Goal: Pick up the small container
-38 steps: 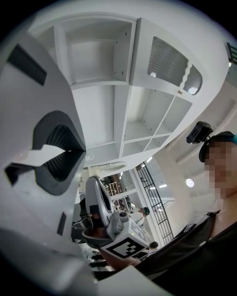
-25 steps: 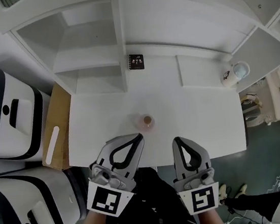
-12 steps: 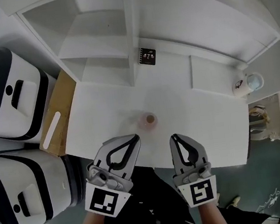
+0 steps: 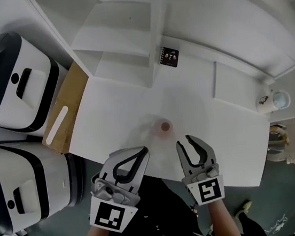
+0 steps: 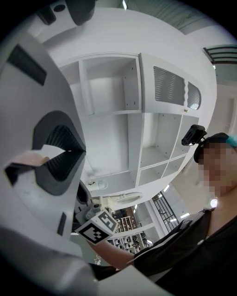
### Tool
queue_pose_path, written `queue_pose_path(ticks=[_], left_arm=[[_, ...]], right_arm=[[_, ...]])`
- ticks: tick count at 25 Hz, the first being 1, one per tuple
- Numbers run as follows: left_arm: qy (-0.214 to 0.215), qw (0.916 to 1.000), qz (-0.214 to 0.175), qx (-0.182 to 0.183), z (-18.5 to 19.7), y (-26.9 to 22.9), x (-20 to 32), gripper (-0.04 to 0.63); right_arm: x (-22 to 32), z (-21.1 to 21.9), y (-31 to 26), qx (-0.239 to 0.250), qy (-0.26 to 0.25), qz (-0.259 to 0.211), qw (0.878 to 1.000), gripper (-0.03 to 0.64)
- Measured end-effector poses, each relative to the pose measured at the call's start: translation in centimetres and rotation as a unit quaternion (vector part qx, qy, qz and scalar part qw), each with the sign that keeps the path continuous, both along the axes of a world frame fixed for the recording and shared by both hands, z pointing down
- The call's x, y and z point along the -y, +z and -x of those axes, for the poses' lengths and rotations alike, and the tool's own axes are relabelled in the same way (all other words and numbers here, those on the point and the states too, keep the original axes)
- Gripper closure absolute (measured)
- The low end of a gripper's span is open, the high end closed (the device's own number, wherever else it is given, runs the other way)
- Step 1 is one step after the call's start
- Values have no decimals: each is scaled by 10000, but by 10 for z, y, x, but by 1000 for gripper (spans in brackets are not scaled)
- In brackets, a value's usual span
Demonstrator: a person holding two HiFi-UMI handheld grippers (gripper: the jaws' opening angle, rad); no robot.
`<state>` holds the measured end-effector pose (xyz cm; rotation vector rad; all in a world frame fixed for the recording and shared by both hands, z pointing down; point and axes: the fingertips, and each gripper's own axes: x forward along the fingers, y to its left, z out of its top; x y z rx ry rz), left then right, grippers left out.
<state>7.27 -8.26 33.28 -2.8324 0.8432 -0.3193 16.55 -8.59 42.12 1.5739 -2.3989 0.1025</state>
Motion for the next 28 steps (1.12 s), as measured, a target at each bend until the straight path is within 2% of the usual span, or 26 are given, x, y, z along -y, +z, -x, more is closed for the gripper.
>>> queue_pose_path(ticks=[6,12,28], left_arm=[[-294,9995,54,131,11,8,-2,595],[-440,9988,104,204,16,13,-7,595],[-793,9964,200,220,31,27,-2,595]], right_arm=[[10,8,41,-334,-395,290,9982,474],[25,14,77,-390,-549,574,9961,448],[63,36,107,-261,-718,573,9954,449]])
